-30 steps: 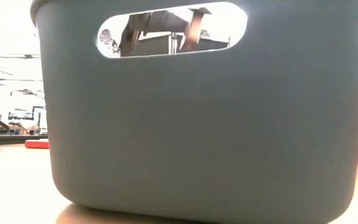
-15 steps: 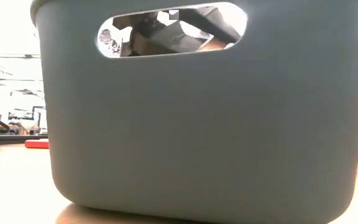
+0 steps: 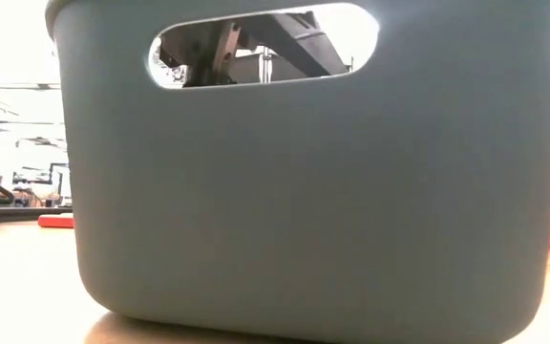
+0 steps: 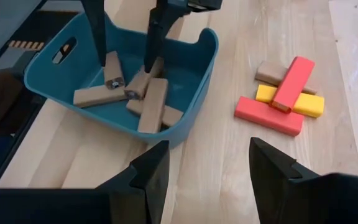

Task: Sort blocks
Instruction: Put the brown block into the blue bin, then put the orange block into the orange bin

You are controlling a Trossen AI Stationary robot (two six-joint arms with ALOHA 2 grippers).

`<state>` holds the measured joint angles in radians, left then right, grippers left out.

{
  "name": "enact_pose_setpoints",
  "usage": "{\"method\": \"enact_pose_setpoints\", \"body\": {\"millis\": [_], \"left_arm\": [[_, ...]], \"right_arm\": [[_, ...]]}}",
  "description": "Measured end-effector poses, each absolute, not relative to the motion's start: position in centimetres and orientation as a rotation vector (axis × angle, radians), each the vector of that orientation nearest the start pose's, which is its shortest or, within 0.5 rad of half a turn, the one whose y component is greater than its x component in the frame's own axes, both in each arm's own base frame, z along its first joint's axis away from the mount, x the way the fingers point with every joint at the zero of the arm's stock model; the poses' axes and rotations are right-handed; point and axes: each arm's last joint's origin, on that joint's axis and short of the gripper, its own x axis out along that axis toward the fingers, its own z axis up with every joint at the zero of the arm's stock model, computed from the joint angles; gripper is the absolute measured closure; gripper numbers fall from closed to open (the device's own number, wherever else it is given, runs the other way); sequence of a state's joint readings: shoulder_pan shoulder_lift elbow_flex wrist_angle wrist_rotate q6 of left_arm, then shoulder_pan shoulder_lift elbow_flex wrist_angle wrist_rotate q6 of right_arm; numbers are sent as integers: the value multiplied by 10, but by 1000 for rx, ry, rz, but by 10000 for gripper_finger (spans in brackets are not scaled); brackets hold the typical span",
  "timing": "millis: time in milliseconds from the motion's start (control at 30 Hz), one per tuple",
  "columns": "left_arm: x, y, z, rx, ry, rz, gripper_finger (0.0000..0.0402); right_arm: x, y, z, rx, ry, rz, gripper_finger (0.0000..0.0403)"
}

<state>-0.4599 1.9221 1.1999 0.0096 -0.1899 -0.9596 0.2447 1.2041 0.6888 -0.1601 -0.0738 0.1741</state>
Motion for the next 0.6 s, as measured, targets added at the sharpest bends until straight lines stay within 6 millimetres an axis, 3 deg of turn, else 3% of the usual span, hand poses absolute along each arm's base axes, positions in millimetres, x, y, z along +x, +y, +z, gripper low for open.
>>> {"method": "enact_pose_setpoints", "body": {"millis": [167,367,600], "left_arm": [[369,-169,174,-676,753,54,163],[364,-165,194,-624,712,33,161],[343,-154,216,-502,760,133,160]], "right_arm": [[236,61,221,109,700,246,257],[236,61,221,109,701,246,257],[236,61,221,110,700,245,257]]}}
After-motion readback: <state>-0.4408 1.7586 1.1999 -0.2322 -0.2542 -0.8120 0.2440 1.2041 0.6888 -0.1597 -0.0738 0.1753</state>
